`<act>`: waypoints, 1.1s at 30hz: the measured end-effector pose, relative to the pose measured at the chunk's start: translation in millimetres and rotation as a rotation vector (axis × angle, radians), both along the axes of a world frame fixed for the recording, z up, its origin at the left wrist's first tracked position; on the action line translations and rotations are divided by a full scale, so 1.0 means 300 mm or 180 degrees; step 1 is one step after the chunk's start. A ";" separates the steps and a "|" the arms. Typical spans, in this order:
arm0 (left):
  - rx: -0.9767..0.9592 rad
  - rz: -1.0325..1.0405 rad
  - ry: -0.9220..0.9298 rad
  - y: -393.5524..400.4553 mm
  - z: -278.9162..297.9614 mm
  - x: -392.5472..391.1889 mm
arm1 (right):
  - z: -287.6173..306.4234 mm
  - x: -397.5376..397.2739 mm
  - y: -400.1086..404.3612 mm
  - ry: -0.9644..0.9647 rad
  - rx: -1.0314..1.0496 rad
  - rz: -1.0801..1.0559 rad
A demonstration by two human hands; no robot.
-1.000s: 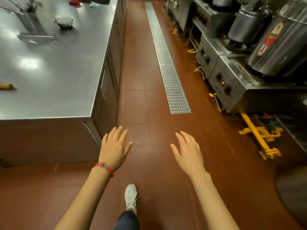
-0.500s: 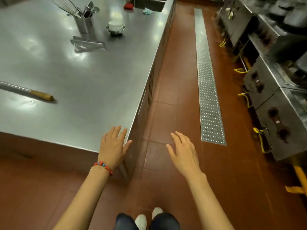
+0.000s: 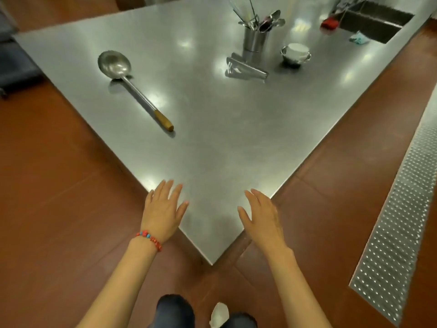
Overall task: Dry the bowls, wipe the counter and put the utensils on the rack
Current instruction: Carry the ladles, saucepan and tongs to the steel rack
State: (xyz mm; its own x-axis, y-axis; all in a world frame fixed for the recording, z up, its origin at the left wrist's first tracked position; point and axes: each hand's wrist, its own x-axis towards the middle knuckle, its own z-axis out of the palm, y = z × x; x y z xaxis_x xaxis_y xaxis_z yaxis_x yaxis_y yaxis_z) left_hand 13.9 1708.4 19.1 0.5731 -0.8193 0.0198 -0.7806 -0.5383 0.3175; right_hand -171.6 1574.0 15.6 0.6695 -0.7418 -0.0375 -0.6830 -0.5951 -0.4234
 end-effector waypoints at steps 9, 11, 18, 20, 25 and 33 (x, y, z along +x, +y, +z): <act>-0.0049 0.0315 0.0079 -0.085 -0.056 0.352 | -0.044 0.371 -0.160 0.0016 0.0147 0.0183; -0.0035 0.0311 0.0162 -0.131 -0.088 0.455 | -0.052 0.460 -0.199 0.0039 0.0109 0.0104; -0.0568 0.0671 0.1307 -0.363 -0.139 0.813 | -0.051 0.747 -0.294 -0.0007 0.0410 -0.0273; -0.0767 0.0995 0.1916 -0.447 -0.154 0.884 | -0.054 0.778 -0.312 -0.0048 0.0428 -0.0410; -0.0959 0.1823 0.2732 -0.630 -0.213 0.995 | -0.077 0.776 -0.351 0.0118 0.0493 -0.0738; -0.0668 0.2549 0.2595 -0.791 -0.250 1.078 | -0.081 0.787 -0.384 0.0146 0.0503 -0.0958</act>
